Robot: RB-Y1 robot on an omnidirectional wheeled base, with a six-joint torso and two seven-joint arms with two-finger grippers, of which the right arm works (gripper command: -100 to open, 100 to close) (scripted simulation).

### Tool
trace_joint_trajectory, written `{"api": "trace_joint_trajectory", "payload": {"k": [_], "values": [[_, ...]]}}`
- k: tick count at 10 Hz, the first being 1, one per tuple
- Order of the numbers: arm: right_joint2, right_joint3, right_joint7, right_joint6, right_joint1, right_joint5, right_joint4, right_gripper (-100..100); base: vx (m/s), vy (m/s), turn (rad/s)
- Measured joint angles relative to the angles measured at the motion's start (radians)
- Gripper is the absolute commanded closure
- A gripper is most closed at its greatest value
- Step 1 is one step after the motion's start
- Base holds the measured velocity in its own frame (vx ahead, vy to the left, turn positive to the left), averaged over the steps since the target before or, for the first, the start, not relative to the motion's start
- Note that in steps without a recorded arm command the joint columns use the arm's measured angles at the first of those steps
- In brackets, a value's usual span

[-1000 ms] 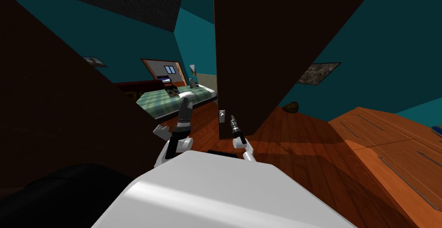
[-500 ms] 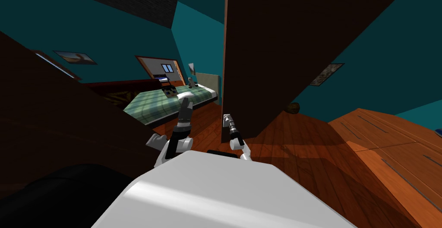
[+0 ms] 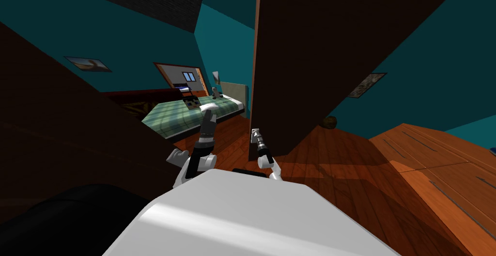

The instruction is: Push the door open

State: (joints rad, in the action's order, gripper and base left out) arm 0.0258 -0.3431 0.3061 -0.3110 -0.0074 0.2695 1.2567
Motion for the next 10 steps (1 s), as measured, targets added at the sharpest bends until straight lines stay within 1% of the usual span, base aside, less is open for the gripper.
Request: {"api": "trace_joint_trajectory", "payload": {"k": [1,2,4,6,7,8,10], "values": [[0.0,0.0,0.0,0.0,0.001,0.0,0.0,100,0.0,0.0,0.0],[0.0,0.0,0.0,0.0,0.001,0.0,-0.001,100,0.094,0.008,-0.157],[-0.015,-0.034,0.018,0.002,0.021,0.011,0.011,100,0.152,-0.001,-0.19],[-0.033,-0.061,0.037,0.0,0.038,0.027,0.029,100,0.175,0.008,-0.264],[-0.044,-0.073,0.048,-0.004,0.046,0.037,0.036,-100,-0.016,-0.054,-0.062],[-0.055,-0.083,0.054,-0.005,0.053,0.039,0.041,-100,-0.131,-0.089,0.021],[-0.068,-0.097,0.059,0.003,0.067,0.04,0.06,-100,-0.197,-0.094,-0.012]]}}
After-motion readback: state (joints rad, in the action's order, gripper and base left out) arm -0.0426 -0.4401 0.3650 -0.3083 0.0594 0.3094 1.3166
